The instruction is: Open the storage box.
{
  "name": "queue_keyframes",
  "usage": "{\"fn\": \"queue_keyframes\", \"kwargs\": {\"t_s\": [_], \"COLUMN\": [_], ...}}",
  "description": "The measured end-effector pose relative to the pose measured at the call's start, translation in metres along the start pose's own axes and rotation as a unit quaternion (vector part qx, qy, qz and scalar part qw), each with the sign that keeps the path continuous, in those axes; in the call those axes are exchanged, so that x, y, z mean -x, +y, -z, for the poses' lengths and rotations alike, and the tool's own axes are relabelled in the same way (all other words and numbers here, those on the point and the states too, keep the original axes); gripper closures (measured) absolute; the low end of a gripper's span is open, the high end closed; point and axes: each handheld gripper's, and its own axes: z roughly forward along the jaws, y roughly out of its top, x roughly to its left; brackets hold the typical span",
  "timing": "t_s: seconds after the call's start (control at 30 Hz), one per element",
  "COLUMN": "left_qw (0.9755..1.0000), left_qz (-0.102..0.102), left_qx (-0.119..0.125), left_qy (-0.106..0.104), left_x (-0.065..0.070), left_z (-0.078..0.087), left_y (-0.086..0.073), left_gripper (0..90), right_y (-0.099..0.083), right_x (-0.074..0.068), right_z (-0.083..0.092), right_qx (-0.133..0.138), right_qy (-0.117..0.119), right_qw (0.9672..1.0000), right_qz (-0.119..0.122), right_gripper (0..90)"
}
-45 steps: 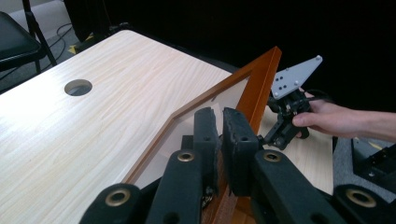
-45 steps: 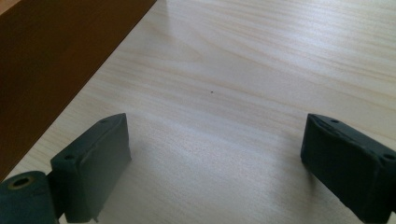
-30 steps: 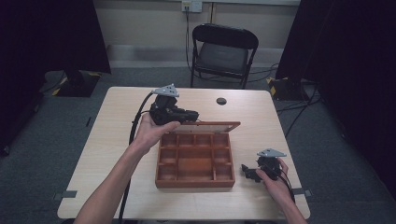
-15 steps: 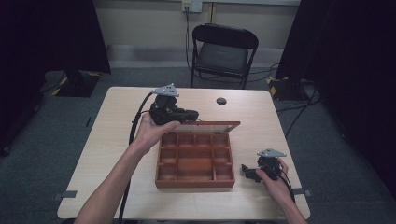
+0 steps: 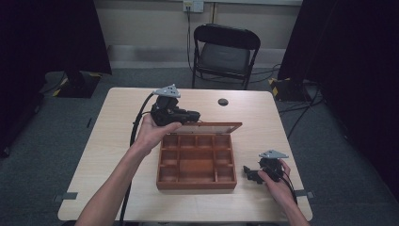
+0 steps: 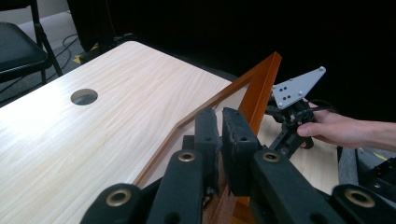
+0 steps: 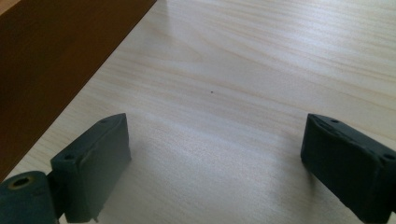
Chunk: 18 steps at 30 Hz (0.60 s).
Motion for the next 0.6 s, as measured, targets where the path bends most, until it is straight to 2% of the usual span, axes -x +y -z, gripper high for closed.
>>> {"fn": "queue_keyframes", "kwargs": {"t_s": [0.6], "left_qw": [1.0], "left_qz": [-0.002], "left_qx": [0.002], "left_qy": [0.0], "left_x": [-0.0003], "left_z": [0.0], "left_y": [-0.0001], "left_gripper": [85.7], "right_y": [0.0], "right_x": [0.0001], "right_z": [0.0], "right_qx": [0.0], "right_qy": [0.0], "right_qw": [1.0], "right_qz": [0.0], "right_gripper": [7.5]}}
